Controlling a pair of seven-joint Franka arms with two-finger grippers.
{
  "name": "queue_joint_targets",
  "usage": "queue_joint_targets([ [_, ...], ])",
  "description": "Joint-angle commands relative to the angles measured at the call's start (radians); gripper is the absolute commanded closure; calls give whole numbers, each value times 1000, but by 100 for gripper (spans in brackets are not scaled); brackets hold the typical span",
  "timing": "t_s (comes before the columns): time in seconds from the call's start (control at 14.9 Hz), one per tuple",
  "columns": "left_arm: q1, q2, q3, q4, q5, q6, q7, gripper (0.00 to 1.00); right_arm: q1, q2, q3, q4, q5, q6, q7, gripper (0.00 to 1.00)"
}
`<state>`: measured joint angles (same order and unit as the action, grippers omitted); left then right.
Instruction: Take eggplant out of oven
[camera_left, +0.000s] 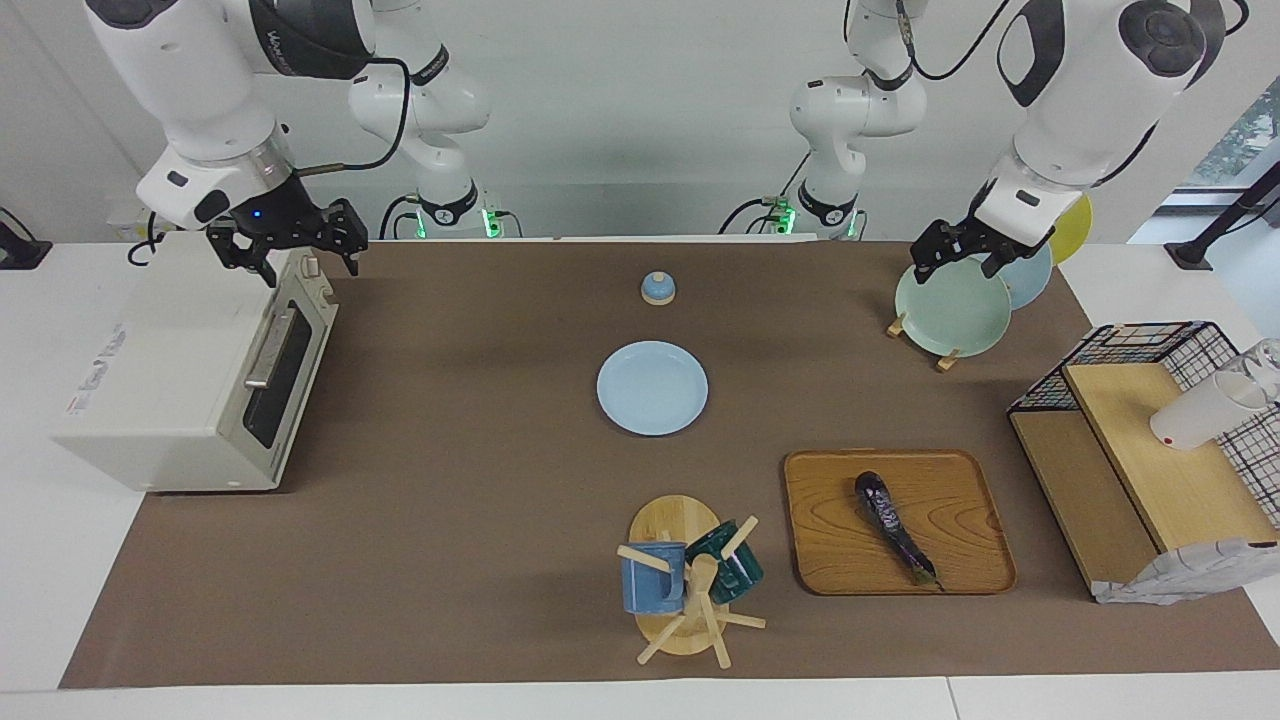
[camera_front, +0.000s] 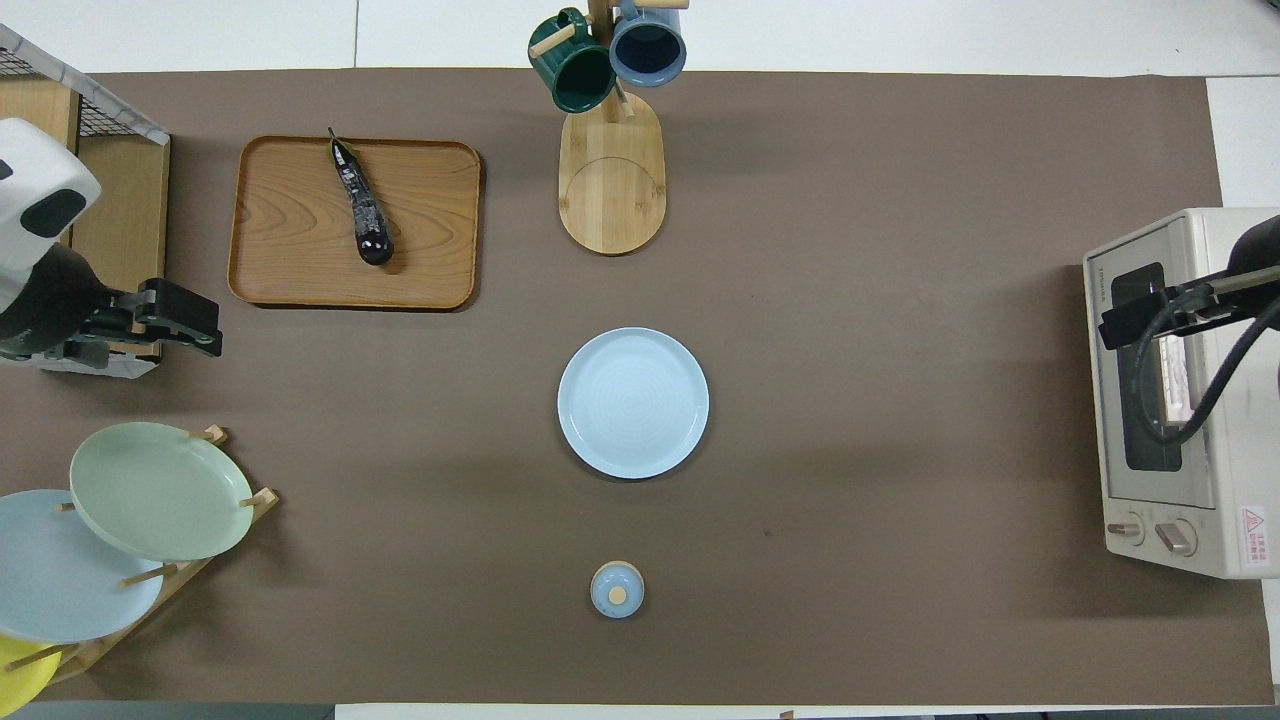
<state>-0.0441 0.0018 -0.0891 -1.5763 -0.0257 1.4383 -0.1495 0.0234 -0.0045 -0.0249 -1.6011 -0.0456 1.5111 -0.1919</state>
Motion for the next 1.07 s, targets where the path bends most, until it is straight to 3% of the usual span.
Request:
queue_joint_targets([
  [0.0,29,3,-21,53,12,-61,10,0,-16,12,-6,12,9,-20,9,0],
  [0.13,32,-61,-20,-31,10,-23,4,0,-17,12,-6,12,9,-22,8,0],
  [1.0,36,-48,-15,-14,-3,11,16,0,-42,12,-3,18,27,-23,115,0],
])
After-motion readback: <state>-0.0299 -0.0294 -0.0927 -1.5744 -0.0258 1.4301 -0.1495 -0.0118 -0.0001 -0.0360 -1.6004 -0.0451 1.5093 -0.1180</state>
